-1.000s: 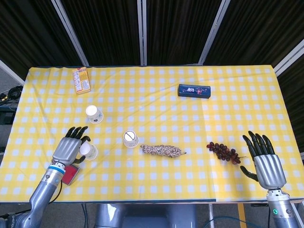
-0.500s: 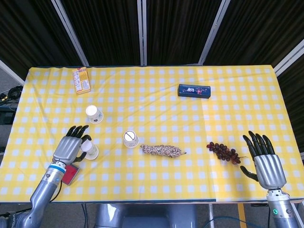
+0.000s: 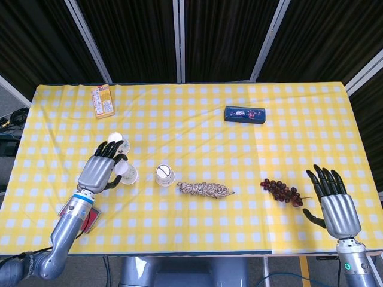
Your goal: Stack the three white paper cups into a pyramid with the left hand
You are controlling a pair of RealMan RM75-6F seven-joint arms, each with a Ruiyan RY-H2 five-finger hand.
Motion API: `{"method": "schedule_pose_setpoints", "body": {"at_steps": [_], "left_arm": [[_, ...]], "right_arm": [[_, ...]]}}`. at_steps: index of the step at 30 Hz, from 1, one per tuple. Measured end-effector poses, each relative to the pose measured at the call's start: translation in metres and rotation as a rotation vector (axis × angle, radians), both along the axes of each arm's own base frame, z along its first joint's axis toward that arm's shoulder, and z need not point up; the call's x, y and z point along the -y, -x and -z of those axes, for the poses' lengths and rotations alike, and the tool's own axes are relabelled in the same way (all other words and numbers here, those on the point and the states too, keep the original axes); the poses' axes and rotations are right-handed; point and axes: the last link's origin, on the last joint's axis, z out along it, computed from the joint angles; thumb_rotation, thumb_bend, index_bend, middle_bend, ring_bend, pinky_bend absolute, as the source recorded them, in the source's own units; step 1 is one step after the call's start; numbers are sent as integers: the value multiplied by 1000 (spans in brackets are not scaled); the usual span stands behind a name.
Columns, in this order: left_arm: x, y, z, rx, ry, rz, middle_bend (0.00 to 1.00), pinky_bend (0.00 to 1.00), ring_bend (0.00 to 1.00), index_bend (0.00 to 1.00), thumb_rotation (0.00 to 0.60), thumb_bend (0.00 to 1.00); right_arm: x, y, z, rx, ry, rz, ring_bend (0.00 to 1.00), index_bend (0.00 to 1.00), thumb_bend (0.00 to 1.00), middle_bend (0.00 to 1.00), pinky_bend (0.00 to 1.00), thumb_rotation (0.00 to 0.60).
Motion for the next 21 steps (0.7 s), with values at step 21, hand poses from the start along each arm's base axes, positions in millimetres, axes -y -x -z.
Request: {"method": "schedule_pose_setpoints", "body": {"at_steps": [21], "left_arm": [[-13, -17, 57, -18, 26, 17, 0, 0, 0, 335, 600, 448]], "right_arm": [[1, 2, -6, 24, 3, 5, 0, 0, 66, 0, 0, 600]]}}
